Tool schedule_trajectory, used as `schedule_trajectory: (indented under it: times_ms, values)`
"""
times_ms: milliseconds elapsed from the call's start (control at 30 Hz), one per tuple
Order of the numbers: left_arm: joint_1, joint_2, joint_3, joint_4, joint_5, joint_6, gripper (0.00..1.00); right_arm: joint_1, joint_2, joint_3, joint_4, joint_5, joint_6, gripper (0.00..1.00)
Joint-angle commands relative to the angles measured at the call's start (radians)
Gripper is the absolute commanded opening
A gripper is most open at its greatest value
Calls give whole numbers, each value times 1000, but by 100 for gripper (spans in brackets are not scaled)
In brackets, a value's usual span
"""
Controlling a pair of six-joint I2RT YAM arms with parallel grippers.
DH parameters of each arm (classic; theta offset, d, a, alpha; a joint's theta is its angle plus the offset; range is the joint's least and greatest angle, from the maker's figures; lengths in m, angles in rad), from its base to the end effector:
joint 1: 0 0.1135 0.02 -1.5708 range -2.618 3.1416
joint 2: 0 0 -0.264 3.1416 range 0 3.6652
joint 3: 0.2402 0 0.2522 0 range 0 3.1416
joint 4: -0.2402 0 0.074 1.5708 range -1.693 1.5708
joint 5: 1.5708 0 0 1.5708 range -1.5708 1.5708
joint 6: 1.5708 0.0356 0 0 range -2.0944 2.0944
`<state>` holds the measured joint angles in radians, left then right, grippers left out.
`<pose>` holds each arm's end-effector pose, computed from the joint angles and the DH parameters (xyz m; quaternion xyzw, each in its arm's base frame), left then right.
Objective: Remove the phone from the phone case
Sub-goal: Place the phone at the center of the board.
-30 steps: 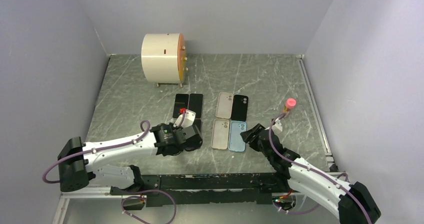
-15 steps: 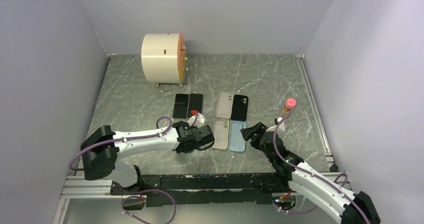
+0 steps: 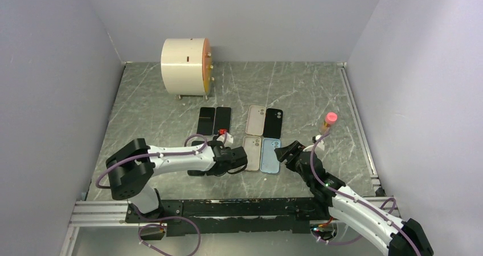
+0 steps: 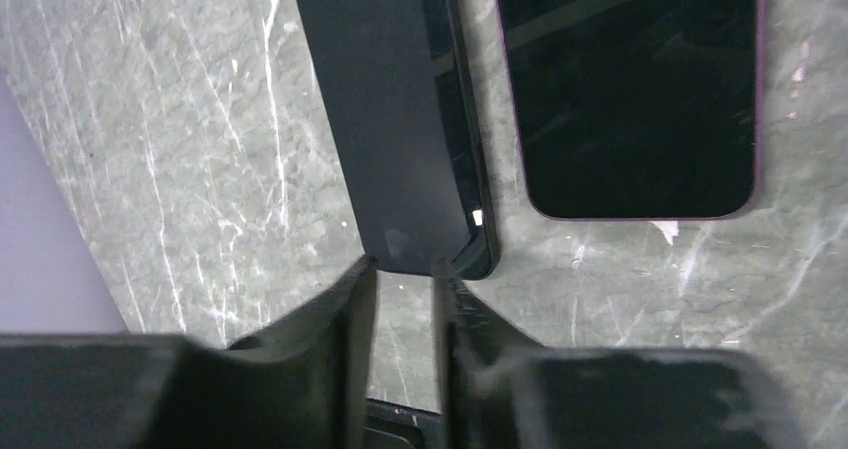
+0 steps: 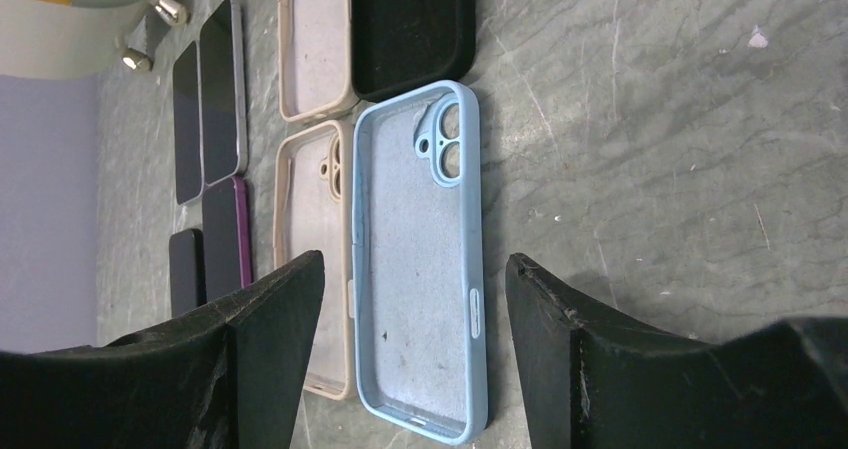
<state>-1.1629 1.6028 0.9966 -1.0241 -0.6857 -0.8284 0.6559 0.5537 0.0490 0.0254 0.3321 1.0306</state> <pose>0.1230 -0.2278 0.1857 0.1666 0.9266 0.2063 0.2667 0.1136 0.0728 0.1367 0.2413 0.8122 0.2884 0.4460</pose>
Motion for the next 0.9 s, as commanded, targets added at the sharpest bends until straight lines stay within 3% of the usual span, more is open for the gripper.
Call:
schedule_trajectory:
  times_ms: [0, 167, 433, 600, 867]
  values:
    - [28, -73, 1, 69, -6, -2, 37, -2, -23, 0, 37, 7, -41, 70]
    - [143, -225, -102, 228, 108, 42, 61, -2, -17, 28, 9, 3, -97, 75]
    - [380, -462, -331, 432, 334, -11, 81, -2, -37, 67, -21, 1, -179, 85]
    - [523, -534, -427, 536, 468, -23, 79, -2, -63, 72, -53, 20, -193, 86]
    - [667, -518, -530, 704, 651, -73, 58, -2, -77, 65, -60, 32, -190, 85]
